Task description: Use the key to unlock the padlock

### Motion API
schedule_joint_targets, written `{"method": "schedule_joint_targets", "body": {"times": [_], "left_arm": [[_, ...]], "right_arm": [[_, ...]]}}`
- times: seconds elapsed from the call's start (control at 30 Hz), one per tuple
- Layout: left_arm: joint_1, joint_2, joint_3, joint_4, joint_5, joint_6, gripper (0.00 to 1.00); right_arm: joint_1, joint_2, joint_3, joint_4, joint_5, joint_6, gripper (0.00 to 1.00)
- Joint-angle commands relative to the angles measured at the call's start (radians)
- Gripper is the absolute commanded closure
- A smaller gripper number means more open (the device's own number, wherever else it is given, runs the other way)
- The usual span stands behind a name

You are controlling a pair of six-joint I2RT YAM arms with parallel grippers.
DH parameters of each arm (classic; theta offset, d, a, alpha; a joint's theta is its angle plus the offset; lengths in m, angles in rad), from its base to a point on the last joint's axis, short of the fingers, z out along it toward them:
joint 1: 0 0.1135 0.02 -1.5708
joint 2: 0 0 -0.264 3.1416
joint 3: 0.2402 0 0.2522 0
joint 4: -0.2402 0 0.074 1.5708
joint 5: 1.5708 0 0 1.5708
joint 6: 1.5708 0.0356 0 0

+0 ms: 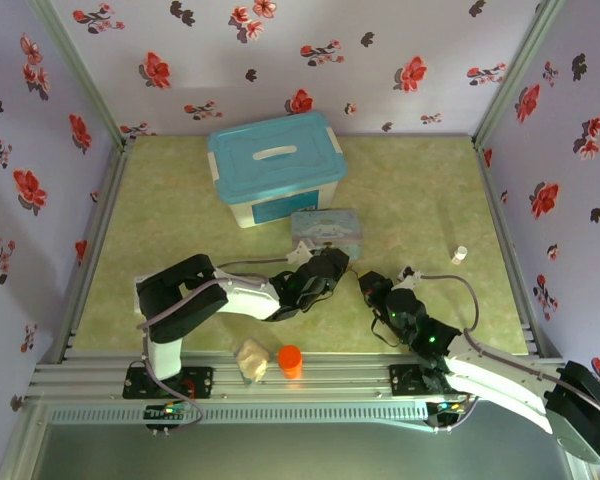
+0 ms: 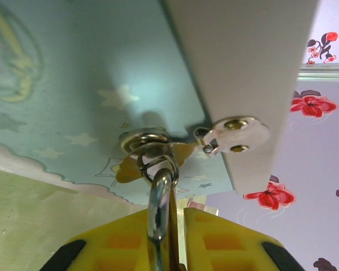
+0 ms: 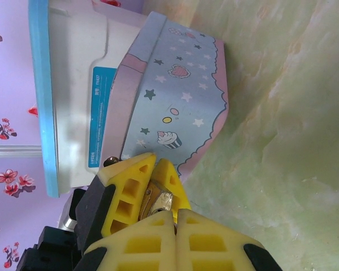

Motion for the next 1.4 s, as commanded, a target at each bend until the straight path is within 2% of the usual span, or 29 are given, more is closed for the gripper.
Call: {"method": "schedule_joint_targets", "body": {"times": [0.0, 0.5, 0.73, 1.1, 1.27, 1.37], "left_arm": [[-0.009, -0.003, 0.041, 0.053, -0.016, -0.005, 1.00], [-0.020, 0.008, 0.059, 0.052, -0.005, -0.005, 1.00], [-0.022, 0.006, 0.063, 0.029, -0.017, -0.003, 1.00], [-0.039, 0.026, 0.087, 0.022, -0.010, -0.012, 1.00], [-0.046, 0.026, 0.087, 0.023, -0.017, -0.018, 1.00], [-0.048, 0.019, 0.102, -0.024, -0.017, -0.053, 1.00]], "right_arm": [[0.010, 0.000, 0.020, 0.006, 0.045, 0.008, 1.00], [0.009, 0.011, 0.024, 0.028, 0.058, -0.001, 1.00], [0.011, -0.024, 0.024, -0.015, 0.082, 0.007, 1.00], [0.022, 0.035, 0.021, 0.042, 0.105, 0.025, 1.00], [0.030, 0.023, 0.038, 0.012, 0.136, 0.037, 1.00], [0.041, 0.053, 0.052, 0.031, 0.145, 0.018, 1.00]]}}
